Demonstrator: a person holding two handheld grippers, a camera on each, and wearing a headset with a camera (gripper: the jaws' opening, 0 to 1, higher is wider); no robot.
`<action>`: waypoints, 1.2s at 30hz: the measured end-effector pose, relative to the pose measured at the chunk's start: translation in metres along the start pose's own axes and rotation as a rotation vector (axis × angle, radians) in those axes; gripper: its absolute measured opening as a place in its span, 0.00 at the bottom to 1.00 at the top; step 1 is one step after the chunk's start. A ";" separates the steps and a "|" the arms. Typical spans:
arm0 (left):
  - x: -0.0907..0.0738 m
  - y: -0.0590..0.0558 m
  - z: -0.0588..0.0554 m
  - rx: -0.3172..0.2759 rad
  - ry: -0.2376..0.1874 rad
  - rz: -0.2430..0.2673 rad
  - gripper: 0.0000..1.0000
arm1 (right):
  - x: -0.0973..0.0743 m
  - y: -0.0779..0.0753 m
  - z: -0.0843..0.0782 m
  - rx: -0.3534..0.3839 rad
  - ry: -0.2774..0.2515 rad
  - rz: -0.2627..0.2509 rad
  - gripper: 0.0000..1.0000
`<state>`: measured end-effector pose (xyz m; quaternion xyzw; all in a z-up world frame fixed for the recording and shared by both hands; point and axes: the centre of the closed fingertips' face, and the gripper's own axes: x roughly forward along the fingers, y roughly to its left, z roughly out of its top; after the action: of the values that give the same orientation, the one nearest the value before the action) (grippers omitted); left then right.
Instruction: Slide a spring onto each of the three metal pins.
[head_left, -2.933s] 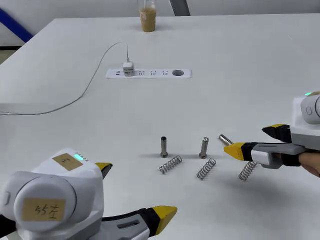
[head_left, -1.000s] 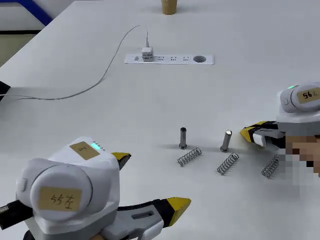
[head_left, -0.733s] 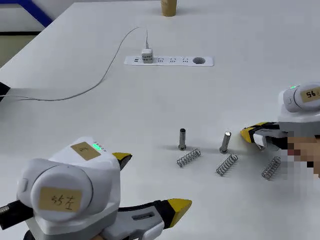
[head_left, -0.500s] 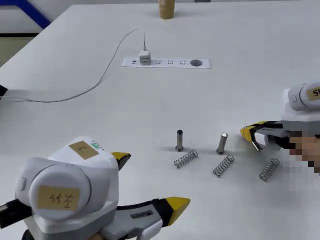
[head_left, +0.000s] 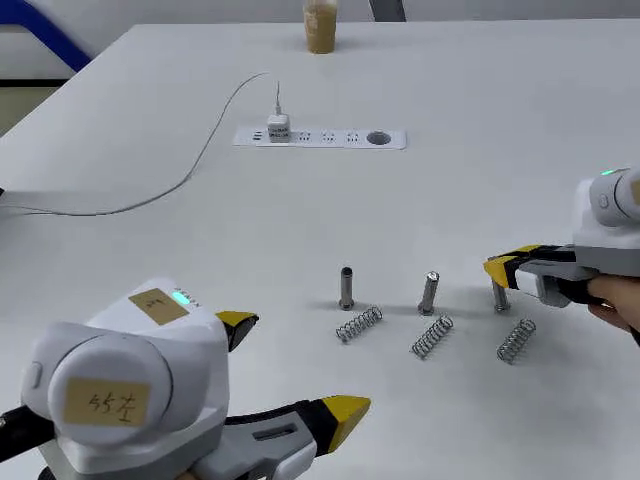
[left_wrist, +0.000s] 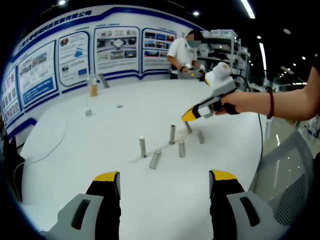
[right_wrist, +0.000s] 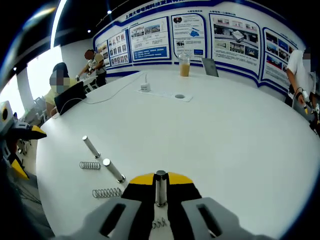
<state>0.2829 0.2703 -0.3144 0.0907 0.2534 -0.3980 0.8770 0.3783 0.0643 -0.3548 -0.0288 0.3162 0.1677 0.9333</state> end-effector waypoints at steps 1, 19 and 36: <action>0.000 0.000 0.000 -0.001 -0.001 0.000 0.74 | -0.002 0.000 0.000 -0.003 0.000 -0.003 0.09; -0.001 -0.002 0.001 0.010 -0.006 -0.004 0.72 | -0.020 0.001 -0.012 0.005 0.023 -0.050 0.09; -0.002 -0.001 0.000 0.011 -0.001 -0.001 0.71 | -0.021 0.001 -0.014 -0.018 0.035 -0.069 0.09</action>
<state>0.2815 0.2707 -0.3133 0.0951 0.2507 -0.3997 0.8766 0.3544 0.0573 -0.3530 -0.0511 0.3296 0.1377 0.9326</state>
